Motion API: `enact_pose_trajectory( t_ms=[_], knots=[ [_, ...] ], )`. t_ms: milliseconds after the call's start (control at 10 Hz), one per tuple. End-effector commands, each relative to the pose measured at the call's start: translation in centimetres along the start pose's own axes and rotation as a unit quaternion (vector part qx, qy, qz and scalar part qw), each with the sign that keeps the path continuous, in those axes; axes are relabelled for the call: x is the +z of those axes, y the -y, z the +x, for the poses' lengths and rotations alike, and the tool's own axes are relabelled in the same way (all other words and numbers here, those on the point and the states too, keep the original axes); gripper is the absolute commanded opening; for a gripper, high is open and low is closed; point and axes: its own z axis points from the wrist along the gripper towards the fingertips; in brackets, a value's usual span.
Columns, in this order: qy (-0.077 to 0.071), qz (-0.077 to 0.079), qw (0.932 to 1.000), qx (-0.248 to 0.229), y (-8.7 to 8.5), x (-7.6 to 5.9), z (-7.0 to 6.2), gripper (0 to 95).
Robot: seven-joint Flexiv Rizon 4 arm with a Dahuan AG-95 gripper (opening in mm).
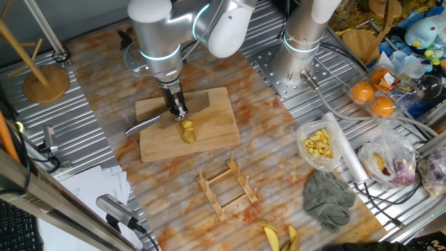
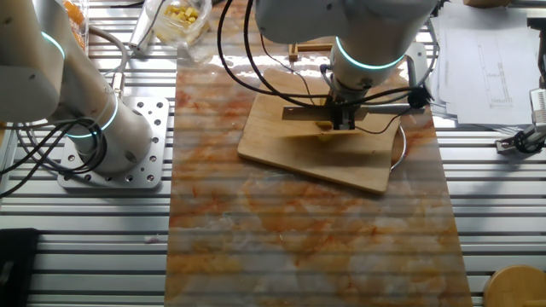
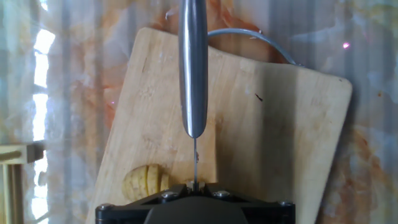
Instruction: Chop the potatoes
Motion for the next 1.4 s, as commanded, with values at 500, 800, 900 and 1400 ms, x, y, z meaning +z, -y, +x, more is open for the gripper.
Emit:
enact_pose_trajectory(
  t_ms=[500,800,900,1400],
  knots=[
    [0.003,0.004,1.0,0.0,0.0,0.8,0.6,0.0],
    [0.007,0.016,0.9998,0.001,-0.3,2.0,0.3,0.0],
    [0.008,0.017,0.9998,0.001,-0.3,2.6,0.1,0.0],
    [0.004,0.046,0.9986,-0.025,0.3,2.4,0.3,0.0]
  ],
)
